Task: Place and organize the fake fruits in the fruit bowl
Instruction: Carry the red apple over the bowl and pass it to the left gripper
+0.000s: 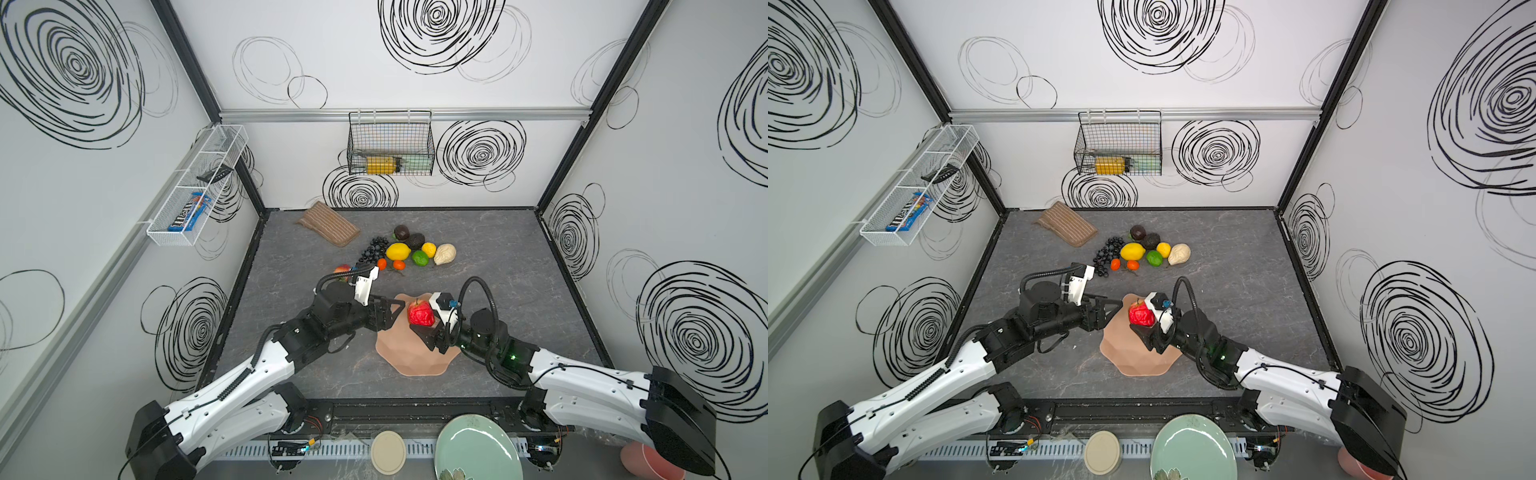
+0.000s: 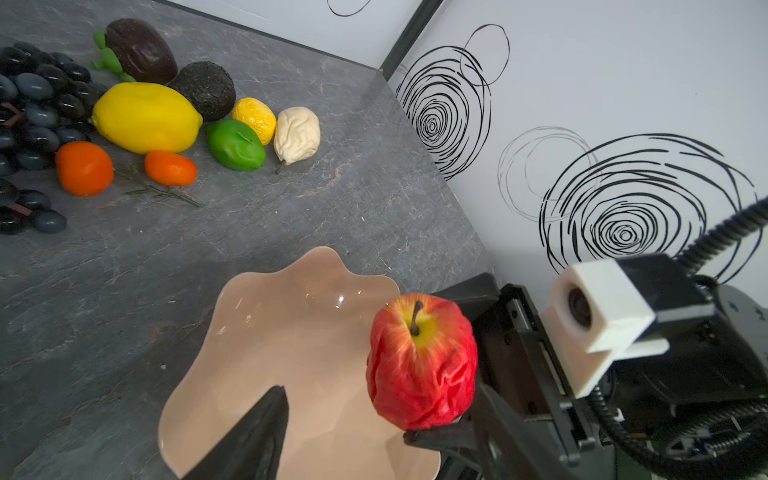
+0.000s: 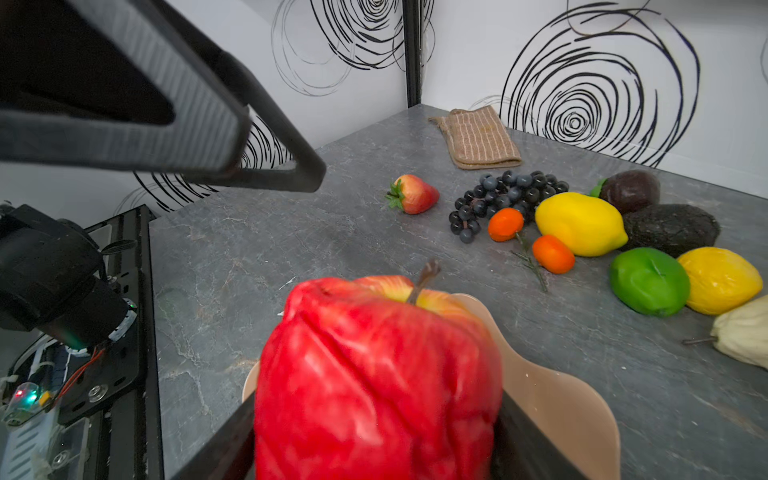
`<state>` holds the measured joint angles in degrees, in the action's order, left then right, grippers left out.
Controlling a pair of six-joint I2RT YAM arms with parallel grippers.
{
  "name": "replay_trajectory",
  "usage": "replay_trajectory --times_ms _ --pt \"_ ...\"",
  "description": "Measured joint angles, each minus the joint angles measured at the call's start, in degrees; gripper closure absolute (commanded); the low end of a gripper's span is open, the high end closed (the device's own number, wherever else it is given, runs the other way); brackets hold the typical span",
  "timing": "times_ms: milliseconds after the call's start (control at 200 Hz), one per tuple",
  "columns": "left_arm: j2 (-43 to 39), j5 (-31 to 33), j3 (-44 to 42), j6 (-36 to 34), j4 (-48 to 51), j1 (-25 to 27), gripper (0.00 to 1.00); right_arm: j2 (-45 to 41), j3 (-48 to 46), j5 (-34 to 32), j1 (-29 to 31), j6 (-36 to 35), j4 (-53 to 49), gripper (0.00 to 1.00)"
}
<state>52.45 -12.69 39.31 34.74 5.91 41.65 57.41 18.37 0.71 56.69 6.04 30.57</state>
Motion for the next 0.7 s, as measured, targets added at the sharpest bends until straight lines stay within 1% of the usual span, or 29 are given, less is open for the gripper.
replay_trajectory --times_ms 140,340,505,700 --pt "0.79 -2.27 1.42 -0.26 1.38 0.76 0.37 0.31 -2.73 -2.73 3.85 -3.85 4.52 0.31" --pt "3.15 -4.02 3.21 -0.63 2.78 2.82 0.48 1.68 -3.13 -6.86 7.56 -7.82 9.16 0.31" --pt "5.51 -4.04 4.33 -1.29 4.66 4.42 0.58 2.64 -3.13 -9.22 9.03 -9.68 10.08 0.30" --pt "6.29 -3.67 4.55 -1.79 4.87 5.05 0.64 3.02 -3.13 -10.67 9.55 -10.64 10.45 0.31"
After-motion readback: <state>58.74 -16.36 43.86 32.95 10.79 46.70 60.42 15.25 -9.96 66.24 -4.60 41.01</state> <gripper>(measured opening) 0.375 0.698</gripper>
